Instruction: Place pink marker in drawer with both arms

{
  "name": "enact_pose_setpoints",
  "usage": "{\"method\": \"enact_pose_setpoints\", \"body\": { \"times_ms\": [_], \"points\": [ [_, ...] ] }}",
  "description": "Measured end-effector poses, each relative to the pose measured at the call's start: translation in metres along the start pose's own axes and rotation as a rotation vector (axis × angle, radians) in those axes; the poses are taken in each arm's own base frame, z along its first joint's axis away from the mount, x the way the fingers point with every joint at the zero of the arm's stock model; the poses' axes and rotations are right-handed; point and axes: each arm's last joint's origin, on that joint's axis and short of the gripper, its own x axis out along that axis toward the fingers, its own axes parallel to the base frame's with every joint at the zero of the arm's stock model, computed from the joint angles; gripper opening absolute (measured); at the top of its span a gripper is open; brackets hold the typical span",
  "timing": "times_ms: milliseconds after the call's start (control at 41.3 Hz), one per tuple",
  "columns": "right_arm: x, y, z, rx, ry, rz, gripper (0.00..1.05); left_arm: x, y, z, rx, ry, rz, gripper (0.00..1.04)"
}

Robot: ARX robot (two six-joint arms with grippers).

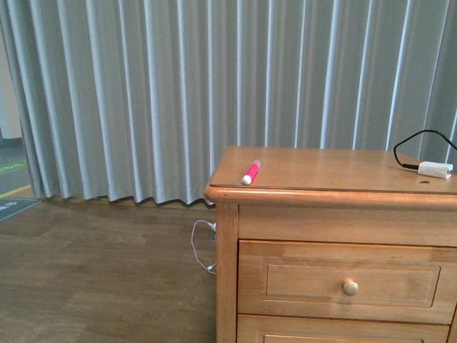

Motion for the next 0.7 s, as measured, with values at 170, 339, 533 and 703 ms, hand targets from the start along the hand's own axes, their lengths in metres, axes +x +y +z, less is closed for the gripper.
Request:
{"method": "enact_pose_setpoints", "body": {
  "times_ms": [170, 339, 533, 703],
  "points": [
    [0.0, 0.0, -0.001, 0.005, 0.078, -0.007, 0.96, 0.0, 0.0, 0.0, 0.0, 0.0, 0.0, 0.98],
    [0.024, 0.0, 0.0, 0.023, 0.293, -0.004, 0.96, 0.0, 0.0, 0.0, 0.0, 0.0, 0.0, 0.98],
    [0.087, 0.019, 0.003, 0.03, 0.312, 0.002, 0.96, 0.0, 0.0, 0.0, 0.0, 0.0, 0.0, 0.98],
    [0.134, 0.041, -0.009, 0.035, 0.348, 0.008, 0.96, 0.0, 0.0, 0.0, 0.0, 0.0, 0.0, 0.98]
  ]
}}
